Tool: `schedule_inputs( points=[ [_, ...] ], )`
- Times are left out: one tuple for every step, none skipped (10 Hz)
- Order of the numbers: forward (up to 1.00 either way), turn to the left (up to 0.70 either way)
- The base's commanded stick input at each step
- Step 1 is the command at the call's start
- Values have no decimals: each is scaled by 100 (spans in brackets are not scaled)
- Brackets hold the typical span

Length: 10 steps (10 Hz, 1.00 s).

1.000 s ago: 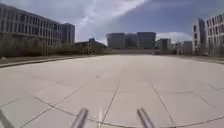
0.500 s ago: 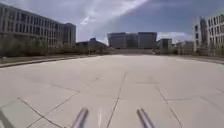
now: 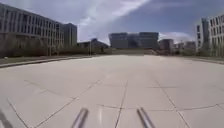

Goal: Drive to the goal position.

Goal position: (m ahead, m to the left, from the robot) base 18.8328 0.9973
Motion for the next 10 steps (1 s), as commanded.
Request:
schedule_inputs(
  points=[
    [50, 0],
    [50, 0],
    [50, 0],
    [50, 0],
    [50, 0],
    [50, 0],
    [50, 0],
    [50, 0],
    [50, 0],
    [50, 0]
  ],
)
